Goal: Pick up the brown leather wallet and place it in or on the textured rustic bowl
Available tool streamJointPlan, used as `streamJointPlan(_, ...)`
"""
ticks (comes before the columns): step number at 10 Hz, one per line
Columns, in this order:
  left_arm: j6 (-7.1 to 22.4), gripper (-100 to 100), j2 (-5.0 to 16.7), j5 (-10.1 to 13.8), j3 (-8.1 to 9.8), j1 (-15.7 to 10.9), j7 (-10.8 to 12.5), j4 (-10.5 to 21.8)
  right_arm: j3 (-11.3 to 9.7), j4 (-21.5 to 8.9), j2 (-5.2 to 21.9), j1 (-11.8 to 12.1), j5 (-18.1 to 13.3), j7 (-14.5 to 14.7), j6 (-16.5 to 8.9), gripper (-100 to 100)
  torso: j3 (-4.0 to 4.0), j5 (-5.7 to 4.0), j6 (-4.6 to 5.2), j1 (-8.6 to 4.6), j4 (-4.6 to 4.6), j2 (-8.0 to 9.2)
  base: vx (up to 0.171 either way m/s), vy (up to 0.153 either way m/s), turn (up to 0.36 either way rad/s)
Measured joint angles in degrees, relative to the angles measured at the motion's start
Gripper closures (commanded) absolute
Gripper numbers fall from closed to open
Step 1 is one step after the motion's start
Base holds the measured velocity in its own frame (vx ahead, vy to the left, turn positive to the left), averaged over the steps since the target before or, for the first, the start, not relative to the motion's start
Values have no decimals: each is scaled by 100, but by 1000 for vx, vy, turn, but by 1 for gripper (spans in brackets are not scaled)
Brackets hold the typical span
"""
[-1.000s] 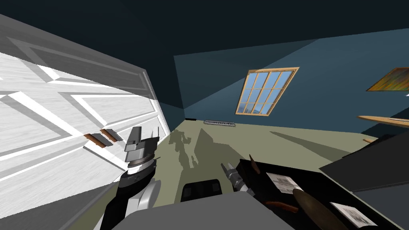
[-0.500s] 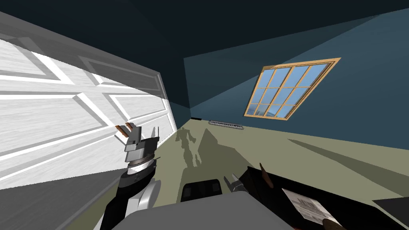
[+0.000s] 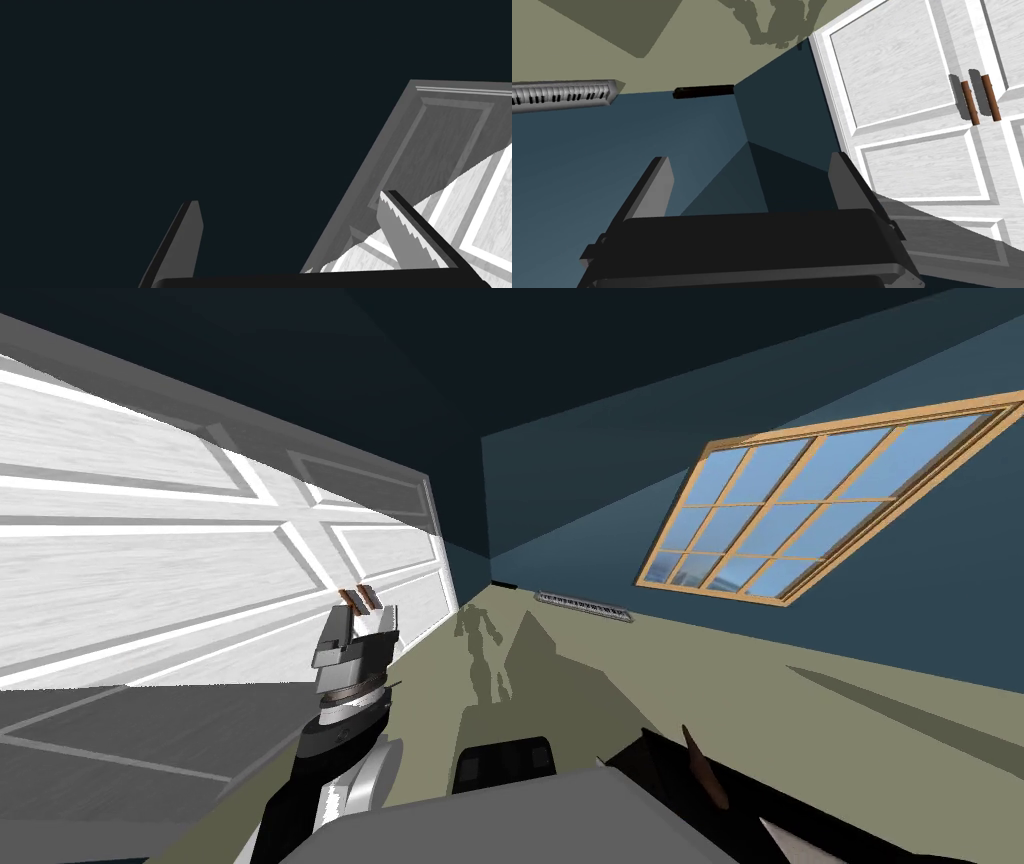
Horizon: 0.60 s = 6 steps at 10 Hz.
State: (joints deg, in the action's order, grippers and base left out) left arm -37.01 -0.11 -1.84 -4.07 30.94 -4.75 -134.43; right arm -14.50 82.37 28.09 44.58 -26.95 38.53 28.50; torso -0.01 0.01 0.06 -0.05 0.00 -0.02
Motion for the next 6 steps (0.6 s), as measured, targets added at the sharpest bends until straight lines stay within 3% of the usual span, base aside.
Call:
streamJointPlan(1,0,0,0,0,1,1,0,0,-31,-78,63,58,-66,101,-40,-100,0,-1,5,-2,0,0,2,-8,-37)
streamJointPlan(3,0,0,0,0,0,0,0,0,-92,-391,98,-10,-179,227,-75,-100,1,0,0,3,1,1,3,-2,207)
streamJointPlan(5,0,0,0,0,0,1,0,0,-91,-719,223,141,-303,441,-6,-100,1,0,3,1,0,2,6,-9,310)
streamJointPlan(6,0,0,0,0,0,0,0,0,-147,-1038,294,99,-436,607,-2,-100,0,-2,0,-3,1,0,4,-20,392)
